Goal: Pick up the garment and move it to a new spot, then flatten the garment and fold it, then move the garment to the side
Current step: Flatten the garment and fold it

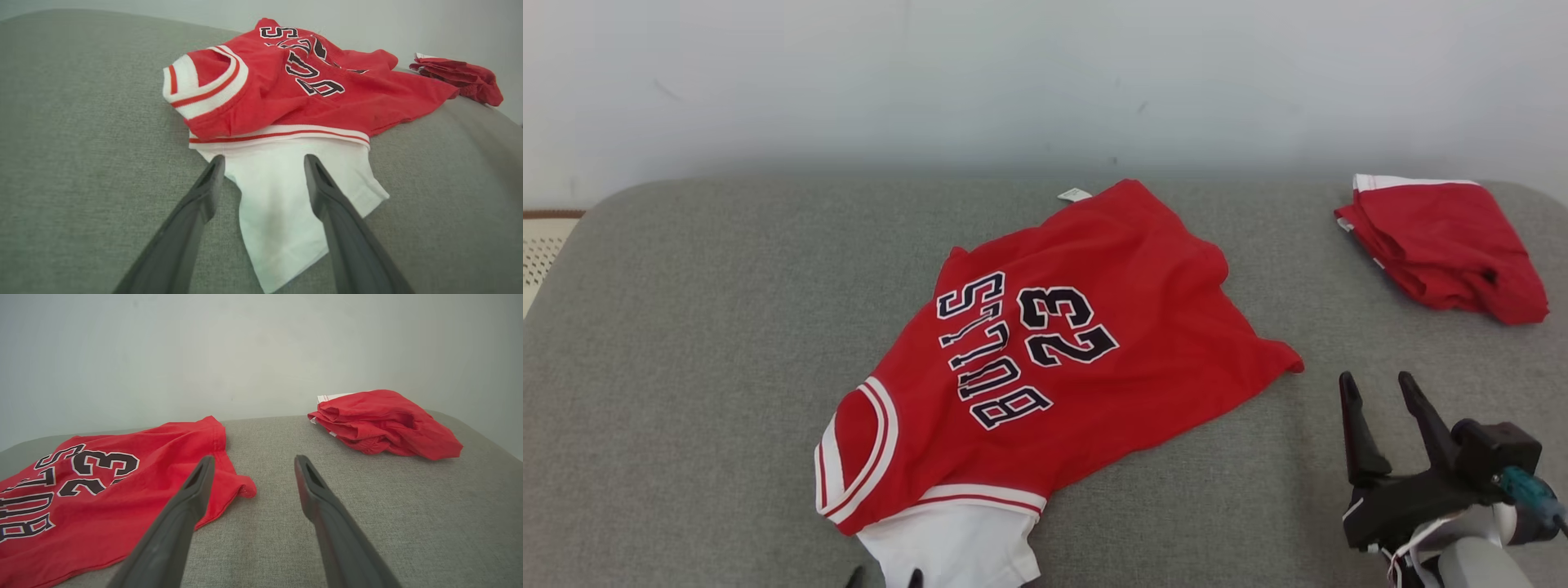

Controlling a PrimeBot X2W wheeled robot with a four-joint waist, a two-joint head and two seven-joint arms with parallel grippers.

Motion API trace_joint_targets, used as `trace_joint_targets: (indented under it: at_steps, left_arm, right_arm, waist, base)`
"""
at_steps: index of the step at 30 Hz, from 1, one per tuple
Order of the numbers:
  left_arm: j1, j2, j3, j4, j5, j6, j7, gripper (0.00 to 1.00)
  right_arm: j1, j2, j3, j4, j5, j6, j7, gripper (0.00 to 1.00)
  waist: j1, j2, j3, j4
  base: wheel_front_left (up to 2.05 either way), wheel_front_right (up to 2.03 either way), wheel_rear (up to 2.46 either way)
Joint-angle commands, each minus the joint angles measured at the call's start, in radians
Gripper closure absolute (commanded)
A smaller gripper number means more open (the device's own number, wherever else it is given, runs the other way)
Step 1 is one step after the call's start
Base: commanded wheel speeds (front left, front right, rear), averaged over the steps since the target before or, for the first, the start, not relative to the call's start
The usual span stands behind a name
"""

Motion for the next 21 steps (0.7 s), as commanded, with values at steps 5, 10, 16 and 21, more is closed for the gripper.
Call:
trace_joint_targets:
  at_steps: [5,10,16,21]
  left_arm:
    - [-0.014,0.001,-0.051,0.033,-0.033,0.007,-0.001,0.0]
    - [-0.034,0.001,-0.08,0.057,-0.05,0.016,-0.001,0.0]
    - [-0.047,0.001,-0.104,0.064,-0.05,0.017,-0.001,0.0]
    - [-0.037,0.001,-0.127,0.057,-0.052,0.007,-0.001,0.0]
  right_arm:
    - [-0.101,-0.033,0.032,0.123,0.022,-0.001,-0.002,0.0]
    - [-0.212,-0.045,0.087,0.246,0.052,-0.001,-0.003,0.0]
    - [-0.329,-0.05,0.137,0.369,0.086,-0.001,-0.004,0.0]
    - [-0.39,-0.055,0.15,0.431,0.102,-0.001,-0.004,0.0]
  waist:
    - [-0.0001,-0.0001,0.05,0.033]
    - [-0.0001,-0.0001,0.095,0.043]
    - [-0.0001,-0.0001,0.144,0.05]
    - [-0.0001,-0.0001,0.173,0.054]
  base:
    - [0.0,0.0,0.0]
    - [0.0,0.0,0.0]
    - [0.0,0.0,0.0]
    - [0.0,0.0,0.0]
